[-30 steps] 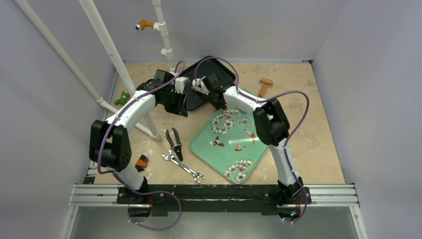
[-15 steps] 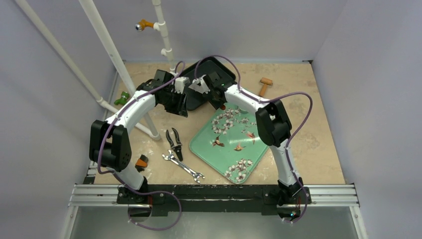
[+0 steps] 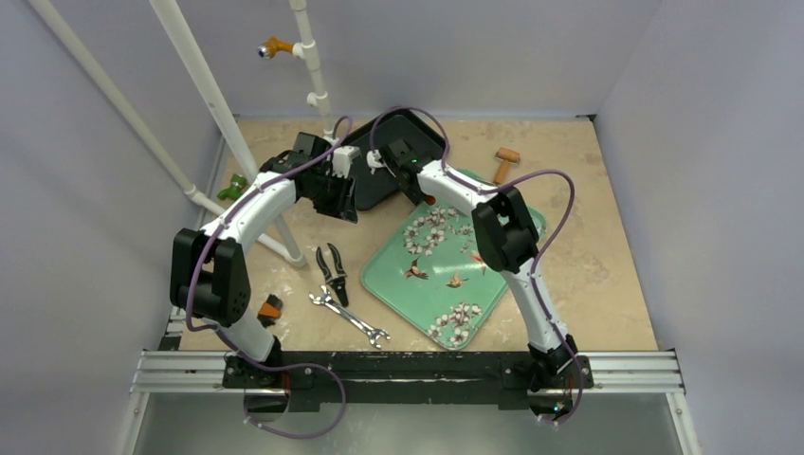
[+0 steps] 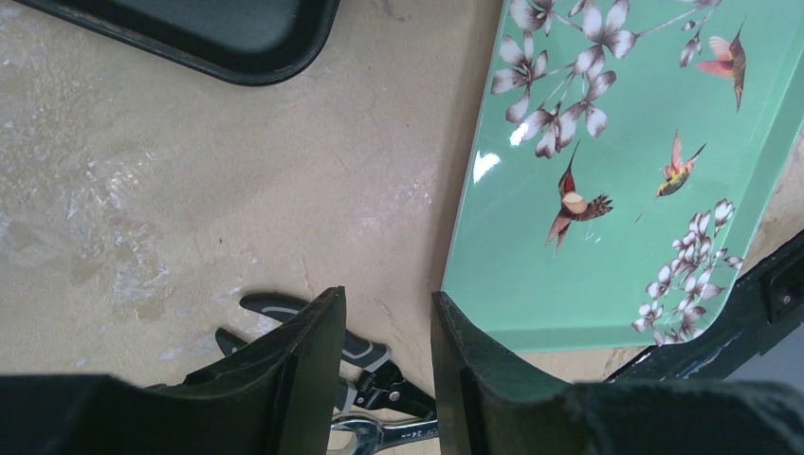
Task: Roll out the dumpling wrappers from the dough
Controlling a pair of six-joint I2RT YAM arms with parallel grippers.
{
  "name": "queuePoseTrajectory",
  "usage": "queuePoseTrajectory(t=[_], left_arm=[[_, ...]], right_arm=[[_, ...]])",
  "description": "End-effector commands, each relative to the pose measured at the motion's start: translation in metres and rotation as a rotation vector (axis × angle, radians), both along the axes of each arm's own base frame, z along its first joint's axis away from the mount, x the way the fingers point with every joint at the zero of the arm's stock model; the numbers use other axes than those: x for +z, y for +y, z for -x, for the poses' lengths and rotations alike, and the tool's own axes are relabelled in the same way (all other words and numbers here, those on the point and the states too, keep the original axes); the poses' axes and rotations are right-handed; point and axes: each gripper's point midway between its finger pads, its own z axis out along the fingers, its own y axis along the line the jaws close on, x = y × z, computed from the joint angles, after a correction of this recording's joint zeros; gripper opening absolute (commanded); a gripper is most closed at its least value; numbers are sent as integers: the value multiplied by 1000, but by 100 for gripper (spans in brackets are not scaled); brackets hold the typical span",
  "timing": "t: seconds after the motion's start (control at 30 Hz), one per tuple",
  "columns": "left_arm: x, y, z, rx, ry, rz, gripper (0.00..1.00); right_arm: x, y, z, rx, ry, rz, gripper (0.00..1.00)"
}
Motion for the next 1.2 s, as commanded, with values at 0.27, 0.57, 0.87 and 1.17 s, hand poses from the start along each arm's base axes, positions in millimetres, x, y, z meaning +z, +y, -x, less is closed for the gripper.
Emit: queuePoseTrajectory(t=[0.27, 0.57, 0.87, 1.17], left_arm=[[12, 4, -6, 10, -44, 25, 38], [13, 4, -6, 8, -46, 30, 38], [12, 5, -6, 10, -44, 28, 38], [11, 5, -6, 10, -41, 27, 38]], right_arm=[[33, 2, 11, 12, -74, 23, 0], [72, 21, 3, 24, -150, -68, 0], [41, 20, 22, 44, -70, -48, 0], [16, 18, 45, 33, -5, -32, 0]])
